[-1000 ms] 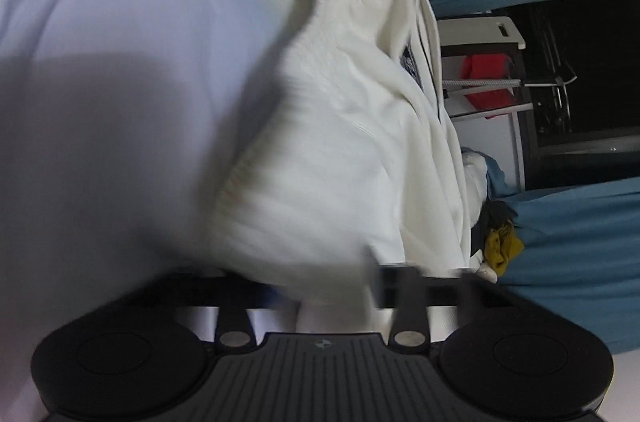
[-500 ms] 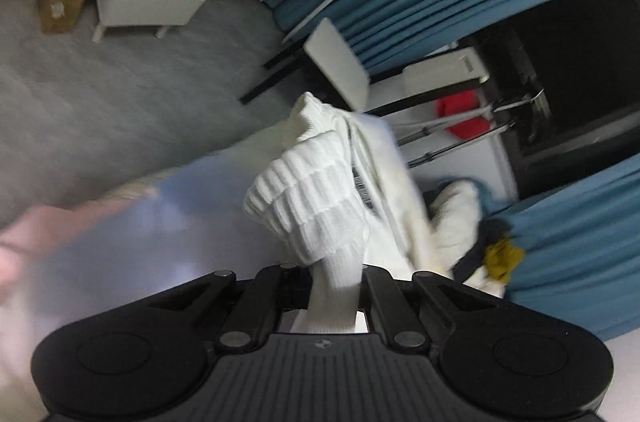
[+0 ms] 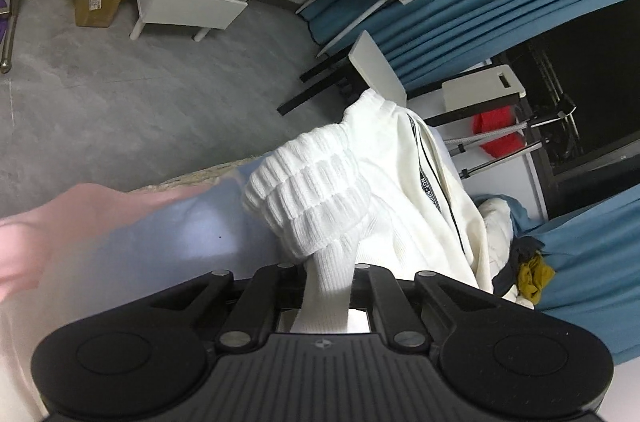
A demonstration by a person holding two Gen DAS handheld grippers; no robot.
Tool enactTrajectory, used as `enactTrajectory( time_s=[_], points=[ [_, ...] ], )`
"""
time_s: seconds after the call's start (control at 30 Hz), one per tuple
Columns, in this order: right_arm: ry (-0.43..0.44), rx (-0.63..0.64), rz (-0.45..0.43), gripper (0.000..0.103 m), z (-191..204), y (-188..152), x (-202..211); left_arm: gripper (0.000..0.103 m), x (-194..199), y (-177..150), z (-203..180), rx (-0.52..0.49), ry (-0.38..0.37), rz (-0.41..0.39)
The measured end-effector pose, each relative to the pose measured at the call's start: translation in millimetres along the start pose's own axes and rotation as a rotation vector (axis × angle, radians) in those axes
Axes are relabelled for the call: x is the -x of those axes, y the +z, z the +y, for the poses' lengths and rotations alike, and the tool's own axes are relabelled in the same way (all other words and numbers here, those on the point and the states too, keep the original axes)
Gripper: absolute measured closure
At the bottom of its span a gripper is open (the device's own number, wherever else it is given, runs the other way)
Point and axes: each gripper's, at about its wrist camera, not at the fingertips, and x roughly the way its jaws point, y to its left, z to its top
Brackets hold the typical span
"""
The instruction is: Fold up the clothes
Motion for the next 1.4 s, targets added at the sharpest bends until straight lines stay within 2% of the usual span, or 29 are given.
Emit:
enactTrajectory(
  time_s=[0.13,0.17,0.2,0.27,0.33,0.4,0.47,0.5,0.57,0.73,0.83,0.9,0.93,1.0,1.03,1.1,1.13,1.2,1.27,1.3,1.4],
  points=[
    [0.395,0.071,-0.106,0.097,46,8,23,0.096,-2,-8,1,-0.008,0.013,-0.004],
    [0.472,0.077,-0.137,0.097,52,10,29,0.096,-3,-9,2,-0.011,0.014,-0.004],
    [0.490,0.074,-0.169,0.097,52,13,35,0.096,-4,-9,2,-0.013,0.014,-0.004],
    [0.417,0.057,-0.211,0.097,43,18,40,0.096,-7,-9,3,-0.020,0.019,0.001],
    [0.236,0.004,-0.192,0.097,21,21,36,0.096,-8,-10,5,-0.018,0.021,0.008],
    [0.006,-0.061,-0.112,0.097,-8,21,25,0.096,-8,-10,7,-0.004,0.018,0.014],
    [-0.198,-0.144,0.009,0.097,-42,19,9,0.095,-9,-10,9,-0.002,0.022,0.018],
    [-0.266,-0.172,0.056,0.097,-56,18,1,0.095,-10,-10,9,-0.009,0.027,0.019],
    [-0.328,-0.200,0.117,0.097,-74,15,-11,0.093,-10,-11,6,-0.030,0.044,0.020],
    [-0.369,-0.161,0.144,0.096,-75,13,-19,0.083,-6,-14,-2,-0.097,0.071,0.026],
    [-0.371,-0.139,0.133,0.094,-68,14,-15,0.069,1,-16,-8,-0.133,0.082,0.025],
    [-0.373,-0.125,0.120,0.091,-64,16,-11,0.053,9,-18,-16,-0.171,0.091,0.015],
    [-0.385,-0.107,0.108,0.089,-62,16,-9,0.050,14,-19,-20,-0.200,0.098,0.005],
    [-0.419,-0.065,0.076,0.076,-55,17,-7,0.040,27,-22,-32,-0.264,0.106,-0.025],
    [-0.437,-0.043,0.059,0.072,-51,18,-5,0.038,33,-25,-39,-0.303,0.111,-0.042],
    [-0.454,0.002,0.017,0.055,-43,19,0,0.025,48,-33,-54,-0.398,0.123,-0.085],
    [-0.460,0.025,-0.004,0.053,-38,20,3,0.022,56,-38,-62,-0.451,0.124,-0.114],
    [-0.464,0.076,-0.046,0.038,-28,20,10,0.021,71,-52,-79,-0.562,0.118,-0.160],
    [-0.449,0.145,-0.084,0.036,-13,18,19,0.018,79,-67,-98,-0.652,0.096,-0.184],
    [-0.443,0.176,-0.104,0.033,-4,17,23,0.014,82,-75,-108,-0.695,0.083,-0.194],
    [-0.388,0.268,-0.144,0.031,24,7,38,0.012,79,-106,-139,-0.801,0.021,-0.190]
  ],
)
